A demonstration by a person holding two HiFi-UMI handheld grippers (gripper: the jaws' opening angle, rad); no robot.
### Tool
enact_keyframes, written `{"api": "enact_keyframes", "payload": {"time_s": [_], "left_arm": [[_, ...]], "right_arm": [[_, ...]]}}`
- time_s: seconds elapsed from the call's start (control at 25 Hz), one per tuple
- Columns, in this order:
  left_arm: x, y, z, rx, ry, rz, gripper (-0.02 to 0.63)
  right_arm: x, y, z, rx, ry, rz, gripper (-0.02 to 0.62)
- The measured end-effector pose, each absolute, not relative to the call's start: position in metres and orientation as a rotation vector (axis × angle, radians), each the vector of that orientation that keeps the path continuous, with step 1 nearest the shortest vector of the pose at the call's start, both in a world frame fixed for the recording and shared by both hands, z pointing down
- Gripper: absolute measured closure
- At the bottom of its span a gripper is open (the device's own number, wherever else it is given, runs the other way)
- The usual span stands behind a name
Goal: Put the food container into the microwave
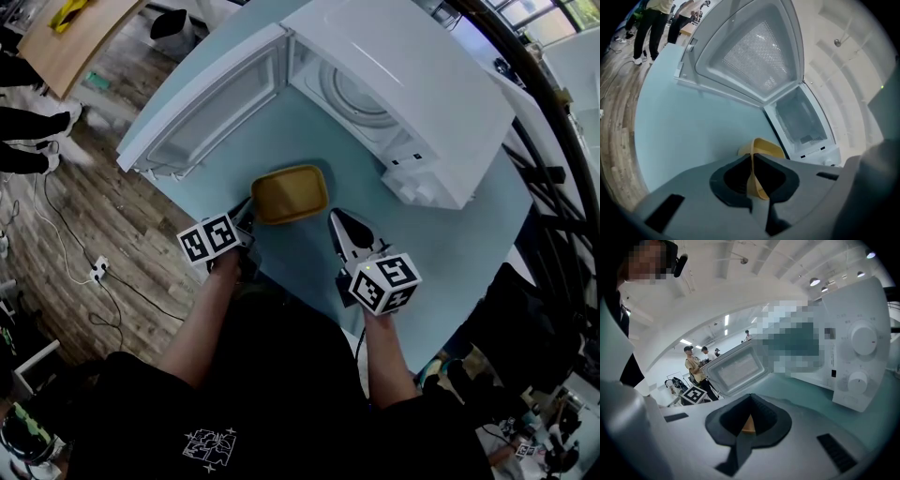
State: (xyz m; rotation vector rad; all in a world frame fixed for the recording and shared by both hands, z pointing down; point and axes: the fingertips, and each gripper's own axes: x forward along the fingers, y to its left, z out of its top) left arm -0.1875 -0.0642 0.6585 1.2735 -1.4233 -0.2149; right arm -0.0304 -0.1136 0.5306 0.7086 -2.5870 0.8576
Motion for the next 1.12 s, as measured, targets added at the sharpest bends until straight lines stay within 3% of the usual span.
{"api": "enact_keyframes", "payload": {"time_s": [1.12], "left_arm": [[-0.197,-0.113,0.606,1.348,-1.442,-0.269,0.580]], "right_arm": [[-0.037,-0.138,0.506,0.793,-2.652,0.848,0.589]]}}
